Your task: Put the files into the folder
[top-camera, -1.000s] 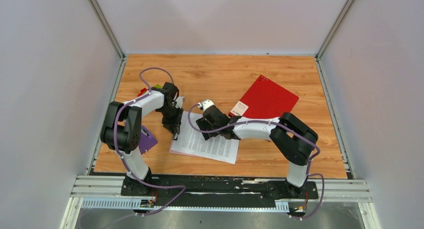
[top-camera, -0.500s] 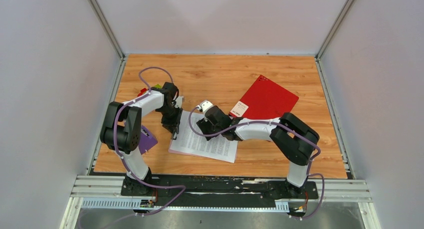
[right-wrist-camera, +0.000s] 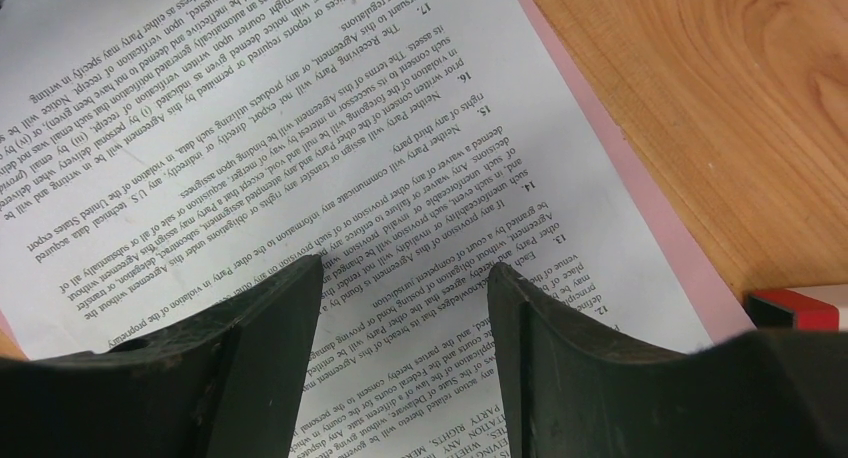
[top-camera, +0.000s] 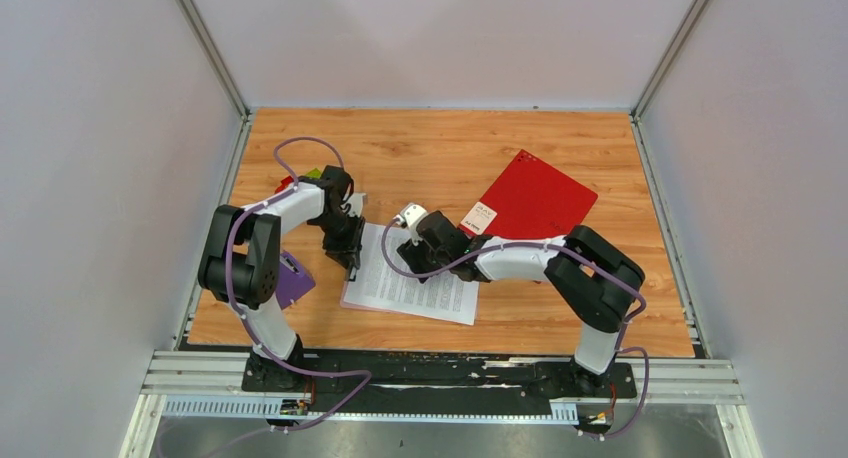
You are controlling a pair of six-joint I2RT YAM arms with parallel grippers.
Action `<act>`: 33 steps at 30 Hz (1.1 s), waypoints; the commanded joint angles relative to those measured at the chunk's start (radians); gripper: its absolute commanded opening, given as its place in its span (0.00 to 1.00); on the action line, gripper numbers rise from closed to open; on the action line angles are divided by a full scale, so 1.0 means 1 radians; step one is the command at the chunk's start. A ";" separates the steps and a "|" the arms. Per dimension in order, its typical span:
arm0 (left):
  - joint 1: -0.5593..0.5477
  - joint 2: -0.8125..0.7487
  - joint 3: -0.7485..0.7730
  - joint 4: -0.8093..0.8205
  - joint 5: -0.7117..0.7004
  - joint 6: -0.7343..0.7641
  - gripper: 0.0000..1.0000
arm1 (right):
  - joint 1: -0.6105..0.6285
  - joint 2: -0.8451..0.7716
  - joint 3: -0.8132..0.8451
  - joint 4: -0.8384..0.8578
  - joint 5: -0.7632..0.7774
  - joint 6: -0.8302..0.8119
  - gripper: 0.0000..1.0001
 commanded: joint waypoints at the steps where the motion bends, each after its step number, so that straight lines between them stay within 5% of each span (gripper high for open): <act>1: -0.010 -0.050 0.000 0.029 0.148 -0.012 0.00 | -0.003 -0.002 -0.063 -0.095 -0.017 -0.030 0.62; 33: -0.005 -0.054 -0.006 0.017 0.132 -0.001 0.00 | 0.021 0.009 -0.033 -0.027 -0.230 -0.426 0.64</act>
